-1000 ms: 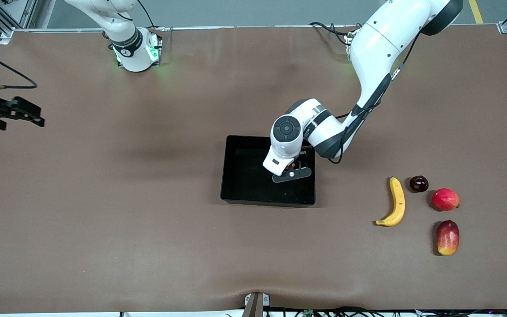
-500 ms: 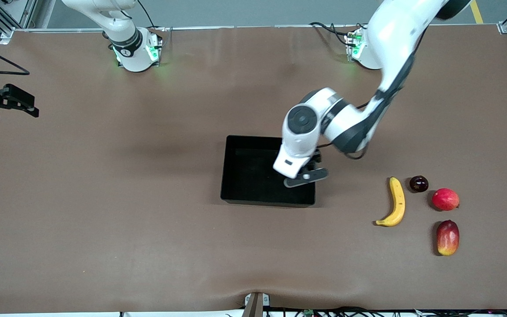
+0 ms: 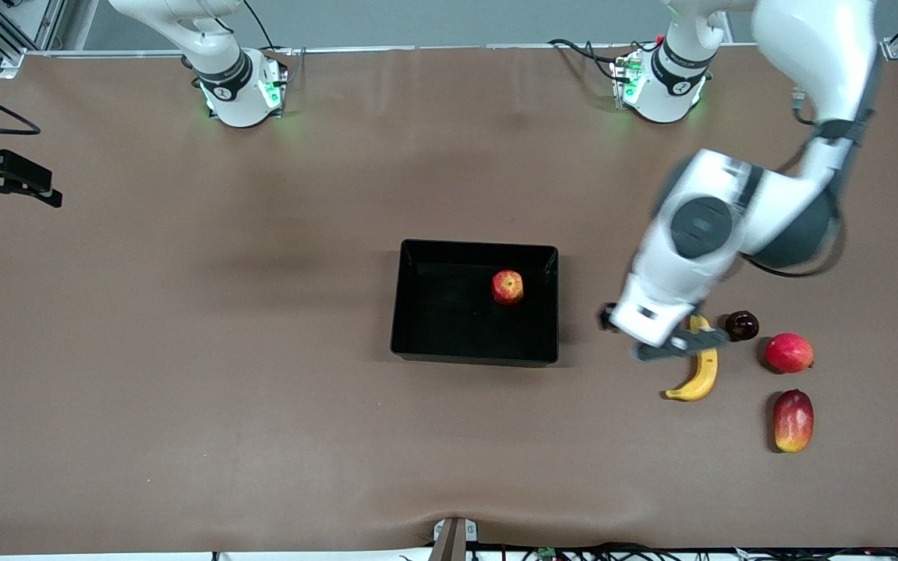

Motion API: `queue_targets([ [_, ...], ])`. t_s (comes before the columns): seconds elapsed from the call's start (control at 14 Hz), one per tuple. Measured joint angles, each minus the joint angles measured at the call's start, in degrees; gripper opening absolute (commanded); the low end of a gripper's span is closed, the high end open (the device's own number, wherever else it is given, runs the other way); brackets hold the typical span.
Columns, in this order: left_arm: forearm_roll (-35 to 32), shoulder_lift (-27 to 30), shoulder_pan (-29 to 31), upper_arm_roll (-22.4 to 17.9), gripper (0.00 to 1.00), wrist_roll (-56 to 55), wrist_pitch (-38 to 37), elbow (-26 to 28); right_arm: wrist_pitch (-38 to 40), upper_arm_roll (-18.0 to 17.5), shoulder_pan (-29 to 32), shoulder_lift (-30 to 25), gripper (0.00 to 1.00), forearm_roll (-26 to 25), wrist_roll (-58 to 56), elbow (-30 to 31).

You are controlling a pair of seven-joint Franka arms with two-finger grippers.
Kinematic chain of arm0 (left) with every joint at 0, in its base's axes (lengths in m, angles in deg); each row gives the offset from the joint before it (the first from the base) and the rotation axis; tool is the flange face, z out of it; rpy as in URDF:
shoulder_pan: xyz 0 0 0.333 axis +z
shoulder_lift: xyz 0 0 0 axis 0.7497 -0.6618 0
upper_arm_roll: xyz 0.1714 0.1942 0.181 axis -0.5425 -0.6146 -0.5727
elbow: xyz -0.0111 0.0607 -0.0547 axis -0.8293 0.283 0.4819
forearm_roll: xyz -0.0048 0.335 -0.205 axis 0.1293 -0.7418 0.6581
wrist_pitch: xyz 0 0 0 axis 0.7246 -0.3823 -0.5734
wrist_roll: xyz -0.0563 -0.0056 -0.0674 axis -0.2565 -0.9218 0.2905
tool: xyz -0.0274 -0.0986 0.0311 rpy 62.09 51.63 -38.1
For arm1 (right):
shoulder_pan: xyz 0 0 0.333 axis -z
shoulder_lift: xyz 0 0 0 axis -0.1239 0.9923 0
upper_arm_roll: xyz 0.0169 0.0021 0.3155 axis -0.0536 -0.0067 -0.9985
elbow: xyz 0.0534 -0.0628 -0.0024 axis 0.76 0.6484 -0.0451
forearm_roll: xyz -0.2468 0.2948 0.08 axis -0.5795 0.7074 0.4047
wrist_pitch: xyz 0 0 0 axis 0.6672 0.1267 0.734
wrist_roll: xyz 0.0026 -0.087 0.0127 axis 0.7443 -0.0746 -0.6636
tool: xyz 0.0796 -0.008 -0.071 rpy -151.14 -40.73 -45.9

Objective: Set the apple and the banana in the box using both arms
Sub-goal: 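Move the left gripper back to the yellow banana and lower it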

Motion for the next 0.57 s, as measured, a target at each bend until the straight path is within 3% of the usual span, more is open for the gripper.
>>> queue_targets([
  [0.29,-1.0,-4.3,6.1,-0.1,1.00,11.4,1.8,1.0,0.0,0.1,0.0,0.0,1.00,0.2,0.0,0.0],
  [0.43,-2.2,-6.6,8.6,-0.1,0.89,16.9,4.3,1.2,0.0,0.1,0.0,0.0,1.00,0.3,0.0,0.1],
  [0.57,-2.2,-9.2,11.6,-0.2,0.87,23.1,7.7,1.4,-0.2,0.1,0.0,0.1,1.00,0.4,0.0,0.5],
])
